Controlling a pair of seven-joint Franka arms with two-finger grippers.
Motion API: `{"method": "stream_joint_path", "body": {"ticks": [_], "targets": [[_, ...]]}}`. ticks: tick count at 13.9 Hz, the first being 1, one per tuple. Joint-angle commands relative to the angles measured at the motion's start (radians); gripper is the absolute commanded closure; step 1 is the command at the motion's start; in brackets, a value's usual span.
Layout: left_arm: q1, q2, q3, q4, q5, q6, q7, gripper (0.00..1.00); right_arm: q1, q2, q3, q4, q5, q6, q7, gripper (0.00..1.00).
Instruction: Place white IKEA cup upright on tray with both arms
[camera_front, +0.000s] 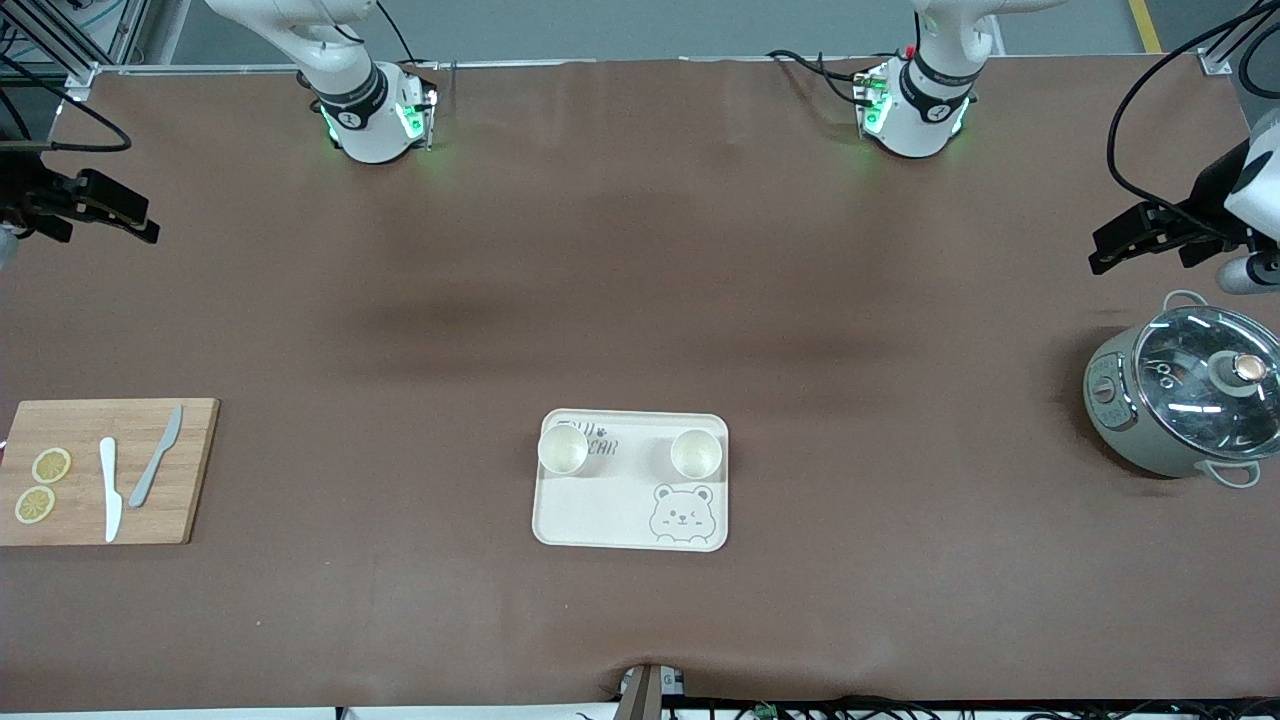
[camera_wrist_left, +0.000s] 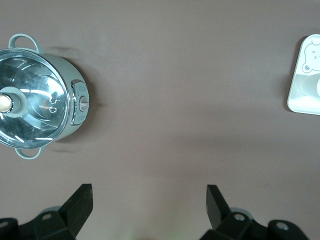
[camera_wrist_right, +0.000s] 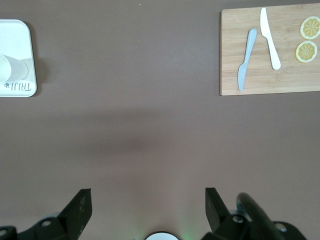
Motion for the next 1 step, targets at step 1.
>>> {"method": "stream_joint_path", "body": {"ticks": [1], "targets": [[0.004, 0.003, -0.003, 0.019, 0.000, -0.001, -0.021, 0.00, -0.014, 0.005, 0.012, 0.032, -0.015, -0.011, -0.016, 0.00]]}}
